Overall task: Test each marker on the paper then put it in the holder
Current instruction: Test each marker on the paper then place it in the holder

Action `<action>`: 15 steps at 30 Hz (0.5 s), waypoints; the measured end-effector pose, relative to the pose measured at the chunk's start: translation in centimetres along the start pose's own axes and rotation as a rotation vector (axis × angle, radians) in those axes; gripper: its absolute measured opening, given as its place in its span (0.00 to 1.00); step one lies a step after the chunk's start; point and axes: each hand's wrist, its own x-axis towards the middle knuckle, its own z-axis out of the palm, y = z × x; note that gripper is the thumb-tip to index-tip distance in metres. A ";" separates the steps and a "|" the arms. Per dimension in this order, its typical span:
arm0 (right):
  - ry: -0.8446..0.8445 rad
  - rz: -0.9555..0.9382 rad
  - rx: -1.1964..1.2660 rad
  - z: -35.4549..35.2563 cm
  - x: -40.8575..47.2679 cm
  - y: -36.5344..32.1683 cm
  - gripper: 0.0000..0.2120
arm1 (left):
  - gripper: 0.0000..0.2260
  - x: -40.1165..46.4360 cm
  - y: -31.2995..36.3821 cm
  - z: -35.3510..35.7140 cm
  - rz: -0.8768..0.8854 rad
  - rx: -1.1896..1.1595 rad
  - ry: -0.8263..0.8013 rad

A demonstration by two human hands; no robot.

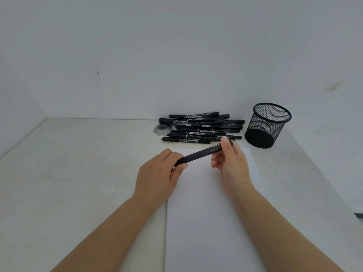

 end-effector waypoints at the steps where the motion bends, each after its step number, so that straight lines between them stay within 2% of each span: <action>1: -0.004 -0.027 -0.028 0.1 -0.2 -0.1 0.13 | 0.10 0.0 0.0 0.0 0.001 -0.005 0.002; 5: -0.110 0.015 0.009 0.7 -1.1 -0.5 0.14 | 0.12 -0.1 0.3 0.1 0.032 -0.016 0.008; 9: -0.217 0.017 -0.118 1.2 -1.7 -0.4 0.12 | 0.16 -0.1 0.7 -0.2 0.043 0.006 0.019; 12: -0.212 0.044 -0.128 1.2 -1.7 -0.2 0.14 | 0.15 0.1 0.7 -0.5 0.055 0.079 0.049; 15: -0.184 0.072 -0.138 1.1 -1.5 0.0 0.16 | 0.16 0.0 0.9 -0.4 0.085 0.162 -0.002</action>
